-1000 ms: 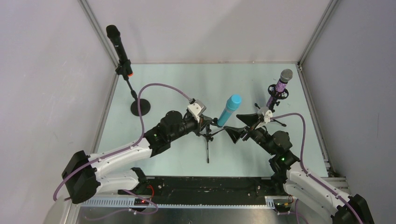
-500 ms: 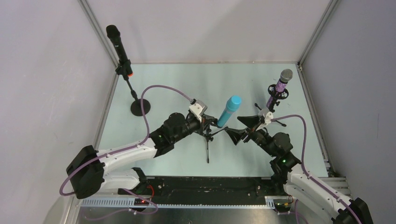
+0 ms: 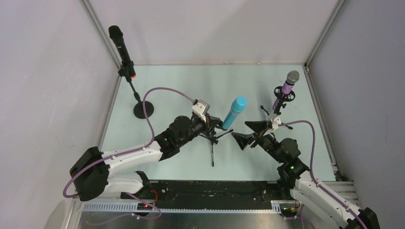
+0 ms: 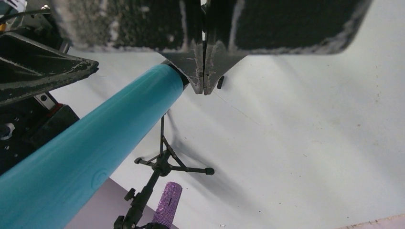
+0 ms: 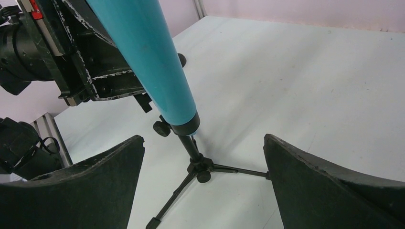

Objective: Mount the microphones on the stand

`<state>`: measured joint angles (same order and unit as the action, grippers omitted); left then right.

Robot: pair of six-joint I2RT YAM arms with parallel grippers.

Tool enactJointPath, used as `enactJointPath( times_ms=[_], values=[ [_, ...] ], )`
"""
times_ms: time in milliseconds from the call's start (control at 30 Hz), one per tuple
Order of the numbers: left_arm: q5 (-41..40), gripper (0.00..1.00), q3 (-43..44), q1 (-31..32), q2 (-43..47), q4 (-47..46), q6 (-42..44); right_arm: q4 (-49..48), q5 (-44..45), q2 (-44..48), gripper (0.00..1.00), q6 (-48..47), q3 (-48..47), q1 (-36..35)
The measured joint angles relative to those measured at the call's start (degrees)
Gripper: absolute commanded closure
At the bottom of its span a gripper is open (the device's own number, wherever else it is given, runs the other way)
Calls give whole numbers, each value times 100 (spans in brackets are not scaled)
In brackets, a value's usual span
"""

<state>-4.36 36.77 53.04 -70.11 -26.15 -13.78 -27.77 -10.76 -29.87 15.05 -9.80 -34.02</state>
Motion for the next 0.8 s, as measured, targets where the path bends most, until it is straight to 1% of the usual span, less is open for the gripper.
enactJointPath(
  times_ms=[100, 167, 200, 233, 267, 300, 333, 367, 400, 433, 500, 633, 800],
  values=[
    [-151, 100, 0, 48, -4, -26, -170, 20, 0, 0, 1, 0, 7, 0],
    [-199, 93, 0, 59, 37, 0, -232, 42, 0, 0, 0, 0, 7, 0],
    [-216, 84, 0, 59, 76, 52, -245, 52, 0, 7, 1, 2, 7, 0],
    [-262, 80, 0, 59, 125, 127, -264, 55, 0, 9, 0, 4, 7, 0],
    [-302, 67, 0, 59, 190, 214, -286, 57, 0, 11, 0, 15, 7, 0],
    [-343, 60, 0, 57, 262, 315, -269, 57, 0, 11, 1, 20, 7, 0],
    [-365, 47, 2, 55, 352, 404, -293, 57, 0, 11, 1, 33, 7, 0],
    [-422, 42, 9, 55, 426, 503, -258, 57, 0, 11, 1, 37, 7, 0],
    [-472, 32, 11, 28, 516, 645, -243, 59, 0, 11, 1, 39, 7, 0],
    [-527, 29, 13, -31, 601, 811, -271, 57, 0, 11, 1, 39, 7, 0],
    [-568, 18, 42, -125, 691, 999, -271, 61, -2, 11, 1, 42, 7, 0],
    [-490, 10, 197, -424, 892, 1220, -378, 90, -2, 35, 1, 39, 7, 0],
    [-13, 6, 269, -1102, 1248, 1250, -739, 155, 0, 96, 1, 35, 7, 0]
  ],
)
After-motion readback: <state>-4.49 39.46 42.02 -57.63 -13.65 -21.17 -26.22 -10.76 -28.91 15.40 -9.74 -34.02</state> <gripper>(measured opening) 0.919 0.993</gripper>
